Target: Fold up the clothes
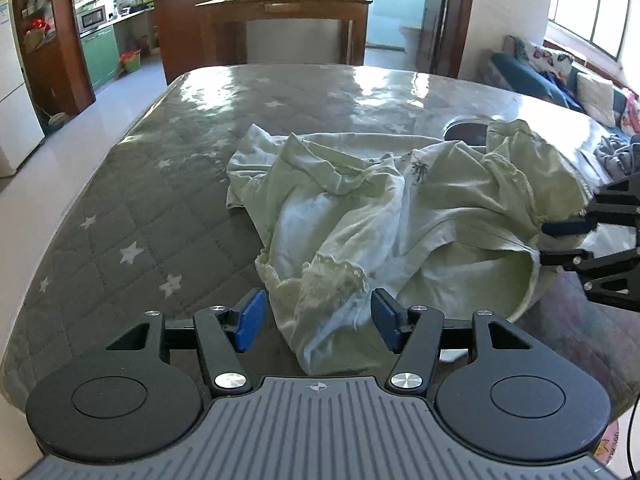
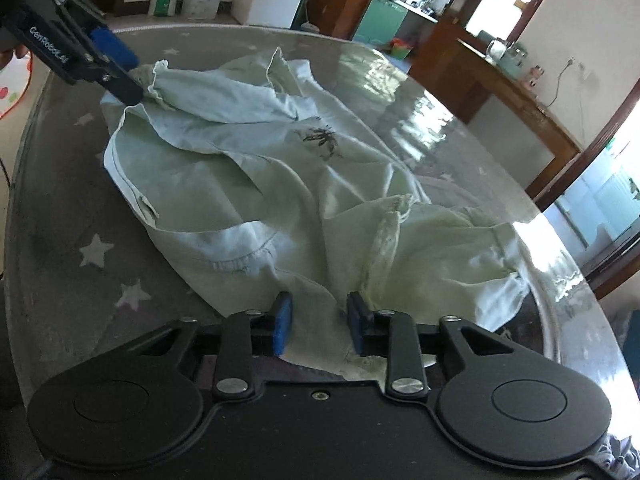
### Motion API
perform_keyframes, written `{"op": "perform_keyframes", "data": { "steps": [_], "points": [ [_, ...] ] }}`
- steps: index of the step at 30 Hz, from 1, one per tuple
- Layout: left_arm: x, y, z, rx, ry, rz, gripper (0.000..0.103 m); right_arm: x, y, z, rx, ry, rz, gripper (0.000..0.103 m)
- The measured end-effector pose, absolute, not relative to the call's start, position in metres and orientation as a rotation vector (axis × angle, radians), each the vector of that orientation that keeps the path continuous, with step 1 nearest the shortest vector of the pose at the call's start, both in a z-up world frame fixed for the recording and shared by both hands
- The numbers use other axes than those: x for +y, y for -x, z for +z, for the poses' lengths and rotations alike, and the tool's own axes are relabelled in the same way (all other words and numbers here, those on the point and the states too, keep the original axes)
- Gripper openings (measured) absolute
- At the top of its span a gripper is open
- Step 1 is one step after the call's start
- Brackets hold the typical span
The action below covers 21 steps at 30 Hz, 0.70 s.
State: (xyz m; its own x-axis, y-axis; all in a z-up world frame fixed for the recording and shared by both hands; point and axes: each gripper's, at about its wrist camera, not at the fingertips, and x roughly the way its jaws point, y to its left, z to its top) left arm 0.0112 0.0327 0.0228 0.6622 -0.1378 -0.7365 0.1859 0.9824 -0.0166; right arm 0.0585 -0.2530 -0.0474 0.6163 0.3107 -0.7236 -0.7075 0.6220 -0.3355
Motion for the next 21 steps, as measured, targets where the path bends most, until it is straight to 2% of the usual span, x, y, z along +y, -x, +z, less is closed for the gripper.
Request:
{"op": "perform_keyframes", "data": {
  "steps": [1,2,3,5,13,19,21],
  "points": [
    [0.035,-0.016,0.022,0.835,-0.044,-0.195,0.041,-0.252,-0.058,-0.047,0.672,0.656,0.644,0.013],
    [0.037,-0.019,0.021,0.841,-0.020,-0.204,0.025,-0.252,-0.058,-0.047,0.672,0.651,0.645,0.008],
    [0.041,-0.021,0.022,0.846,0.010,-0.212,0.020,-0.253,-0.057,-0.047,0.669,0.647,0.641,0.004],
    [0.050,-0.020,0.024,0.831,0.056,-0.202,0.015,-0.255,-0.053,-0.044,0.662,0.635,0.632,0.002],
    [0.090,0.001,0.032,0.761,0.178,-0.105,0.011,-0.258,-0.028,-0.034,0.643,0.684,0.667,0.001],
    [0.109,0.011,0.027,0.778,0.257,-0.093,0.010,-0.259,-0.011,-0.032,0.628,0.759,0.705,0.002],
    [0.107,0.009,0.025,0.788,0.247,-0.098,0.011,-0.259,-0.011,-0.032,0.621,0.763,0.705,0.008]
  ]
}}
